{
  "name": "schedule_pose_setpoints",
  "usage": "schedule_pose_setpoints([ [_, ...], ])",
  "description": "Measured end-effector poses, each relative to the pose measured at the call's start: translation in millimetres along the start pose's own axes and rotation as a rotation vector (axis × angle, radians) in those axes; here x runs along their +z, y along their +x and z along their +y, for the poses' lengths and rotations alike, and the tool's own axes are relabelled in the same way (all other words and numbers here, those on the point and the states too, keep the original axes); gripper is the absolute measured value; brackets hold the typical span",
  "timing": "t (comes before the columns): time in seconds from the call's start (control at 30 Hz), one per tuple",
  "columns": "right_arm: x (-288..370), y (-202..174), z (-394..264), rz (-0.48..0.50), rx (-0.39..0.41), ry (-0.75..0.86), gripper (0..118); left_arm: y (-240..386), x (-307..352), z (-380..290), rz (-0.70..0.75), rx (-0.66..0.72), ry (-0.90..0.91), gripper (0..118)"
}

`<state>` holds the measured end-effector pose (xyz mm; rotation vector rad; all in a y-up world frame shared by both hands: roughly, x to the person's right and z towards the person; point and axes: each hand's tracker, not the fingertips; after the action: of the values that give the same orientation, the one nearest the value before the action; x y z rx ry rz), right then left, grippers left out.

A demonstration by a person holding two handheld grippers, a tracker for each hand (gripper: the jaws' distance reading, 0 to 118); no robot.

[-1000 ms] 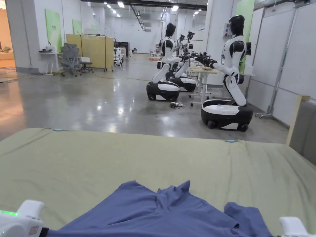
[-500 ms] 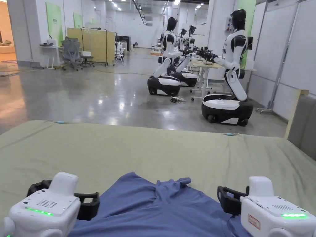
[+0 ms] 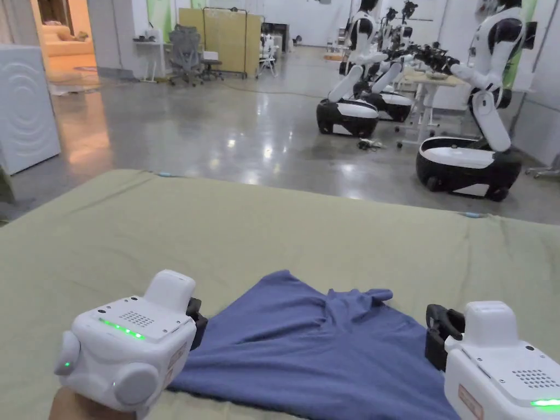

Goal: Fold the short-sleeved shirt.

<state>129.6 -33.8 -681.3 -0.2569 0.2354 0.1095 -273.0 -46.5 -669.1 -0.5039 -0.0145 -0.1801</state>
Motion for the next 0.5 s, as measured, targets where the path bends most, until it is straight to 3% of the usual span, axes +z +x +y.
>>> schedule_pose_setpoints([
  [0.17,-17,-4,-7,0.039,0.009,-0.041,4,-66,-31,-45,0.026,0.093,-0.241,2],
  [0.2,-26,-5,-12,0.066,-0.006,-0.068,4,-75,-38,-53,0.030,0.095,-0.280,10],
  [0.23,-32,-6,-14,0.069,-0.008,-0.078,4,-80,-43,-59,0.037,0.082,-0.286,34],
  [0.27,-37,-7,-17,0.069,-0.005,-0.083,4,-83,-51,-65,0.030,0.081,-0.294,91],
  [0.3,-42,-9,-19,0.069,0.004,-0.093,4,-88,-62,-72,0.031,0.090,-0.336,115],
  [0.4,-56,-10,-28,0.074,0.013,-0.131,4,-100,-83,-84,0.025,0.193,-0.350,114],
  [0.5,-63,-13,-31,0.069,0.014,-0.154,4,-102,-109,-96,0.007,0.211,-0.375,114],
])
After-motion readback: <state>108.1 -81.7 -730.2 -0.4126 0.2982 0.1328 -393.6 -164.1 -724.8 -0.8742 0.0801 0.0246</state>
